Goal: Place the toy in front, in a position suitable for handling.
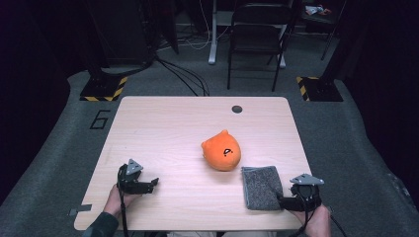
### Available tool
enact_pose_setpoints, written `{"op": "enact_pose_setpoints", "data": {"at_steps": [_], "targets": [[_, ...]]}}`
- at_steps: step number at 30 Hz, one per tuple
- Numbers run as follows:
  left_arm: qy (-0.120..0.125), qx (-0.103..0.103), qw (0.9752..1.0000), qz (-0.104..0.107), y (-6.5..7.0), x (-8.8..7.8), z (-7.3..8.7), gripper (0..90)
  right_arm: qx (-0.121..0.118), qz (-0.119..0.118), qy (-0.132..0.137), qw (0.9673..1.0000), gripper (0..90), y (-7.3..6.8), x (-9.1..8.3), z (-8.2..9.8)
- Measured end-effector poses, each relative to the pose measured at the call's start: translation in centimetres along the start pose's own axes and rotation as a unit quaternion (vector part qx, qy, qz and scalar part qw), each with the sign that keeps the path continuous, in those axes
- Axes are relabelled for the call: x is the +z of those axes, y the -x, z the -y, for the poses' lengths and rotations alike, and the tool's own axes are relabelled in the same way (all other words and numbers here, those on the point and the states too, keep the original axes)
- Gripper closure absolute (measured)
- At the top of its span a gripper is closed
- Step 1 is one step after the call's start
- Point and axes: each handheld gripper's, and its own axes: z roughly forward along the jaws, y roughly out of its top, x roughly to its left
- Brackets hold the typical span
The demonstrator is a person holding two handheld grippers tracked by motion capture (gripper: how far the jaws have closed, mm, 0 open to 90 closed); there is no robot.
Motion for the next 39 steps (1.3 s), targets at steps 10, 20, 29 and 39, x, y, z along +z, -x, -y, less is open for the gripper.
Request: {"op": "enact_pose_setpoints", "data": {"at_steps": [10, 20, 29, 39], "targets": [[0.000, 0.000, 1.0000, 0.000, 0.0, 0.0, 0.0, 11.8, -0.024, -0.015, -0.021, 0.9994, 0.0, -2.0, 1.2, -1.6], [0.000, 0.000, 1.0000, 0.000, 0.0, 0.0, 0.0, 11.8, -0.035, -0.026, -0.035, 0.9985, 0.0, -2.7, 3.1, -2.7], [0.000, 0.000, 1.0000, 0.000, 0.0, 0.0, 0.0, 11.9, -0.061, -0.032, -0.044, 0.9967, 0.0, -3.6, 4.8, -3.4], [0.000, 0.000, 1.0000, 0.000, 0.0, 0.0, 0.0, 11.9, -0.067, -0.045, -0.072, 0.9942, 12.2, -3.5, 6.3, -2.7]]}}
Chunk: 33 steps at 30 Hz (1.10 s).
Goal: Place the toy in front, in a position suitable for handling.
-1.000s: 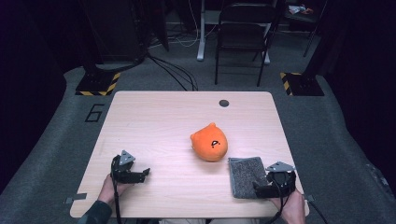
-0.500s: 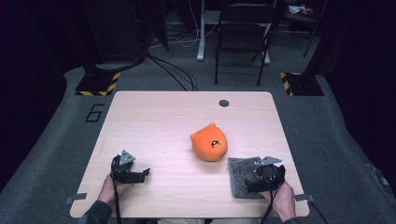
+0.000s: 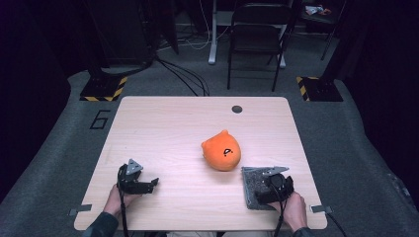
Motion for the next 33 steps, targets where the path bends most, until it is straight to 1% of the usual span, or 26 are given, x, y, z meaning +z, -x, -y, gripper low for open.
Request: {"op": "enact_pose_setpoints", "data": {"at_steps": [2, 3, 4, 6, 9, 10, 11, 12, 16, 17, 18, 19, 20, 21, 22, 23, 27, 28, 29, 33], "targets": [[0.000, 0.000, 1.0000, -0.001, 0.0, 0.0, 0.0, 11.9, 0.005, -0.011, 0.001, 0.9999, 15.1, 0.1, 0.0, 0.1], [0.000, 0.000, 1.0000, -0.001, 0.0, 0.0, 0.0, 11.9, 0.007, -0.013, 0.001, 0.9999, 16.1, 0.2, 0.0, 0.1], [0.004, -0.001, 1.0000, -0.002, 0.0, 0.0, 0.0, 11.9, 0.008, -0.019, 0.004, 0.9998, 17.2, 0.2, 0.0, 0.2], [0.001, 0.000, 1.0000, 0.002, 0.0, 0.0, 0.0, 11.9, 0.009, -0.023, 0.006, 0.9997, 20.1, 0.2, 0.0, 0.2], [-0.001, 0.001, 1.0000, 0.003, 0.0, -0.1, 0.0, 11.9, 0.009, -0.029, 0.004, 0.9995, 23.5, 0.2, -0.1, 0.2], [0.000, 0.001, 1.0000, 0.003, 0.0, -0.1, 0.0, 11.9, 0.006, -0.033, 0.006, 0.9994, 26.0, 0.3, -0.1, 0.2], [0.000, 0.001, 1.0000, 0.003, 0.0, -0.1, 0.0, 11.9, 0.006, -0.035, 0.007, 0.9993, 30.5, 0.3, -0.2, 0.2], [-0.001, 0.001, 1.0000, 0.003, 0.0, -0.1, 0.0, 11.9, 0.006, -0.035, 0.007, 0.9993, 30.5, 0.3, -0.2, 0.2], [0.001, 0.001, 1.0000, 0.002, 0.0, 0.0, 0.1, 11.9, 0.012, -0.036, 0.008, 0.9992, 44.9, 0.4, -0.5, 0.3], [0.001, 0.001, 1.0000, 0.002, 0.0, 0.0, 0.1, 11.9, 0.008, -0.036, 0.009, 0.9993, 48.5, 0.5, -0.5, 0.3], [-0.001, 0.001, 1.0000, 0.003, 0.0, -0.1, 0.0, 11.9, 0.009, -0.038, 0.010, 0.9992, 52.2, 0.5, -0.6, 0.3], [-0.001, 0.001, 1.0000, 0.003, 0.0, -0.1, 0.0, 11.9, 0.006, -0.034, 0.012, 0.9993, 55.9, 0.6, -0.6, 0.4], [-0.001, 0.001, 1.0000, 0.003, 0.0, -0.1, 0.0, 11.9, 0.010, -0.036, 0.010, 0.9992, 58.6, 0.6, -0.7, 0.4], [0.000, 0.001, 1.0000, 0.003, 0.0, -0.1, 0.0, 11.9, 0.007, -0.035, 0.009, 0.9993, 60.7, 0.8, -0.7, 0.4], [0.000, 0.001, 1.0000, 0.003, 0.0, -0.1, 0.0, 11.9, 0.013, -0.031, 0.011, 0.9994, 62.1, 0.7, -0.7, 0.4], [-0.001, 0.001, 1.0000, 0.003, 0.0, -0.1, 0.0, 11.9, 0.014, -0.029, 0.012, 0.9994, 64.4, 0.7, -0.7, 0.4], [0.000, 0.001, 1.0000, 0.003, 0.0, -0.1, 0.0, 11.9, 0.004, -0.027, 0.013, 0.9995, 67.7, 0.6, -0.8, 0.4], [0.000, 0.001, 1.0000, 0.003, 0.0, -0.1, 0.0, 11.9, 0.007, -0.024, 0.015, 0.9996, 68.5, 0.4, -0.8, 0.4], [-0.001, 0.001, 1.0000, 0.003, 0.0, -0.1, 0.0, 11.9, -0.003, -0.021, 0.014, 0.9997, 69.4, 0.4, -0.8, 0.4], [0.000, 0.001, 1.0000, 0.003, 0.0, -0.1, 0.0, 11.9, 0.004, -0.022, 0.019, 0.9996, 71.1, 0.6, -1.0, 0.4]]}}
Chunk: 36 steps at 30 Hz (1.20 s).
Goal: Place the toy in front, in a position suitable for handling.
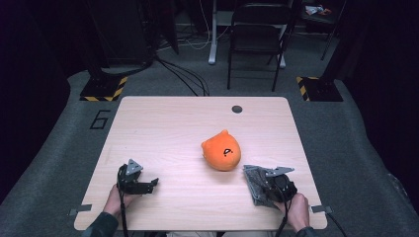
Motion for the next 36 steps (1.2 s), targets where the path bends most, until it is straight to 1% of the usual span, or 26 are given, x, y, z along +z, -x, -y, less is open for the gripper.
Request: {"op": "enact_pose_setpoints", "data": {"at_steps": [1, 2, 4, 8, 10, 11, 12, 17, 18, 19, 21, 23, 24, 25, 28, 29, 32, 36], "targets": [[0.000, 0.000, 1.0000, 0.000, 0.0, 0.0, 0.0, 11.9, 0.007, 0.002, 0.000, 1.0000, 71.2, 0.0, -0.1, 0.0], [0.000, 0.000, 1.0000, 0.000, 0.0, 0.0, 0.0, 11.9, 0.003, 0.001, 0.002, 1.0000, 71.3, 0.2, -0.2, 0.0], [0.000, 0.000, 1.0000, 0.000, 0.0, 0.0, 0.0, 11.9, 0.006, 0.004, 0.007, 1.0000, 71.5, 0.4, -0.5, 0.0], [0.000, 0.000, 1.0000, 0.000, 0.0, 0.0, 0.0, 11.9, 0.014, 0.014, 0.014, 0.9997, 71.5, 0.7, -1.1, -0.1], [0.000, 0.000, 1.0000, 0.000, 0.0, 0.0, 0.0, 11.9, 0.020, 0.015, 0.024, 0.9994, 71.5, 1.2, -1.8, -0.1], [0.000, 0.000, 1.0000, 0.000, 0.0, 0.0, 0.0, 11.9, 0.020, 0.015, 0.024, 0.9994, 71.5, 1.2, -1.8, -0.1], [0.000, 0.001, 1.0000, 0.000, 0.0, 0.0, 0.0, 11.9, 0.025, 0.016, 0.028, 0.9992, 71.5, 1.3, -1.9, -0.1], [0.000, 0.000, 1.0000, 0.000, 0.0, 0.0, 0.0, 11.9, 0.028, 0.024, 0.035, 0.9987, 71.4, 1.7, -2.7, -0.2], [0.000, 0.000, 1.0000, 0.000, 0.0, 0.0, 0.0, 11.9, 0.032, 0.026, 0.036, 0.9985, 71.4, 1.8, -2.8, -0.2], [0.000, 0.000, 1.0000, 0.000, 0.0, 0.0, 0.0, 11.9, 0.030, 0.025, 0.039, 0.9985, 71.4, 1.9, -2.9, -0.3], [0.000, 0.000, 1.0000, 0.000, 0.0, 0.0, 0.0, 11.9, 0.034, 0.028, 0.039, 0.9983, 71.4, 2.1, -3.2, -0.3], [0.000, 0.000, 1.0000, 0.000, 0.0, 0.0, 0.0, 11.9, 0.034, 0.032, 0.045, 0.9979, 71.4, 2.3, -3.4, -0.4], [0.000, 0.000, 1.0000, 0.000, 0.0, 0.0, 0.0, 11.9, 0.039, 0.036, 0.049, 0.9974, 71.4, 2.4, -3.5, -0.5], [0.000, 0.000, 1.0000, 0.000, 0.0, 0.0, 0.0, 11.9, 0.037, 0.034, 0.048, 0.9976, 71.4, 2.6, -3.7, -0.5], [0.000, 0.000, 1.0000, 0.000, 0.0, 0.0, 0.0, 11.9, 0.040, 0.041, 0.051, 0.9970, 71.4, 2.8, -3.9, -0.6], [0.000, 0.001, 1.0000, 0.000, 0.0, 0.0, 0.0, 11.9, 0.044, 0.040, 0.048, 0.9971, 71.4, 2.8, -4.0, -0.6], [0.000, 0.000, 1.0000, 0.000, 0.0, 0.0, 0.0, 11.9, 0.047, 0.044, 0.055, 0.9964, 71.3, 3.2, -4.2, -0.7], [0.000, 0.000, 1.0000, 0.000, 0.0, 0.0, 0.0, 11.9, 0.052, 0.051, 0.057, 0.9957, 71.3, 3.8, -4.4, -0.7]]}}
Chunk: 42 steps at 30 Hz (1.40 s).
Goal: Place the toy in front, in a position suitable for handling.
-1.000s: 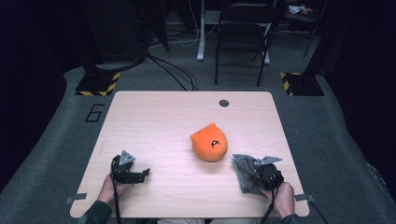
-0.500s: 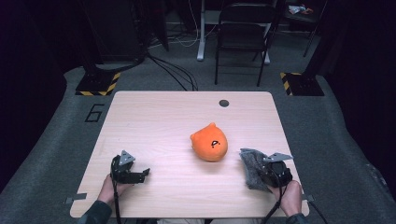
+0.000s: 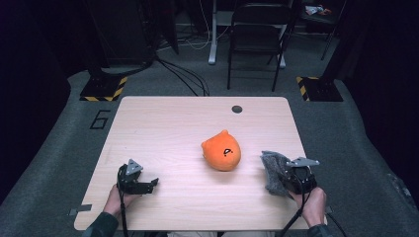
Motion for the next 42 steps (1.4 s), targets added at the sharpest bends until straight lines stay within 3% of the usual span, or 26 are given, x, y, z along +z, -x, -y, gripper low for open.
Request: {"op": "enact_pose_setpoints", "data": {"at_steps": [19, 34, 38, 42], "targets": [[0.000, 0.000, 1.0000, 0.000, 0.0, 0.0, 0.0, 11.9, 0.027, 0.033, 0.007, 0.9991, 71.0, 2.7, 0.8, -0.9], [0.000, 0.000, 1.0000, 0.000, 0.0, 0.0, 0.0, 11.9, 0.048, 0.028, 0.006, 0.9984, 69.6, 4.1, 4.7, -3.1], [0.000, 0.001, 1.0000, 0.001, 0.0, 0.0, 0.0, 11.9, 0.049, 0.031, -0.013, 0.9983, 64.0, 4.1, 6.4, -3.3], [0.001, 0.000, 1.0000, 0.001, 0.0, 0.0, 0.0, 11.9, 0.051, 0.043, -0.031, 0.9973, 47.5, 4.2, 7.4, -3.1]]}}
